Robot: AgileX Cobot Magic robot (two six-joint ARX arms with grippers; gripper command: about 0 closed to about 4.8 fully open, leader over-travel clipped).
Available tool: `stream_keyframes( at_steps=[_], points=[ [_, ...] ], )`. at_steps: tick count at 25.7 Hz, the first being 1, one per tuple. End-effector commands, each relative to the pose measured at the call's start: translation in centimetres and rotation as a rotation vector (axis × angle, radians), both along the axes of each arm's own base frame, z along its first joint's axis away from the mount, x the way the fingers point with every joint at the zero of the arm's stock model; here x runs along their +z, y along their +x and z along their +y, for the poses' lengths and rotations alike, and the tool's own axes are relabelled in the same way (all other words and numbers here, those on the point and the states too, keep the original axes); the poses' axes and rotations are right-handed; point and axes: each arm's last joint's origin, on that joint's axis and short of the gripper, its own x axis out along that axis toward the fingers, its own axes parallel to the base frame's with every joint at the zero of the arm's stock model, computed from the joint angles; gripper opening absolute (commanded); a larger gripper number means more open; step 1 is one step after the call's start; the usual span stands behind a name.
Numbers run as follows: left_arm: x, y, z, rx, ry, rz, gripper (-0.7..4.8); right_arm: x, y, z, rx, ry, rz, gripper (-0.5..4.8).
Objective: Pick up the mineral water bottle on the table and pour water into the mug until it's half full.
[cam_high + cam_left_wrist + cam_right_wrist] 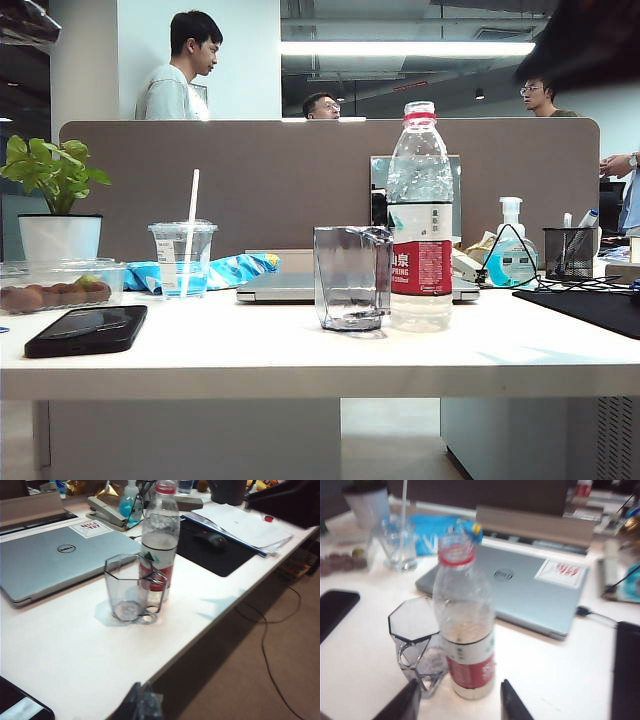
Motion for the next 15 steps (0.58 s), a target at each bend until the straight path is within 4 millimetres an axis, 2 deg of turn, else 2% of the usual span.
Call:
stream_keyframes(
  at_steps=[1, 4, 7, 13, 14, 15],
  points=[
    [0.2, -0.1, 0.0, 0.005, 0.001, -0.012, -0.05, 0.1, 2.3, 1.7, -0.05, 0.053, -0.13, 2.28],
    [-0.1, -0.1, 0.1, 0.005, 0.011, 0.026, -0.05, -0.6, 3.8, 2.5, -0.045, 0.111, -0.178, 2.41],
    [-0.4, -0.3, 0.1, 0.006, 0.02, 0.062, -0.05, -1.1, 4.3, 2.8, -0.04, 0.115, -0.185, 2.63],
    [-0.8, -0.4, 0.1, 0.005, 0.031, 0.102, -0.05, -3.6, 2.9, 3.2, -0.04, 0.129, -0.22, 2.67],
    [-0.8, -0.4, 0.1, 0.005, 0.03, 0.102, -0.05, -4.1, 2.6, 3.2, -0.043, 0.133, -0.23, 2.77],
    [-0.8, -0.4, 0.1, 0.006, 0.031, 0.101, -0.05, -4.6, 2.4, 3.1, -0.043, 0.137, -0.238, 3.1]
  ],
)
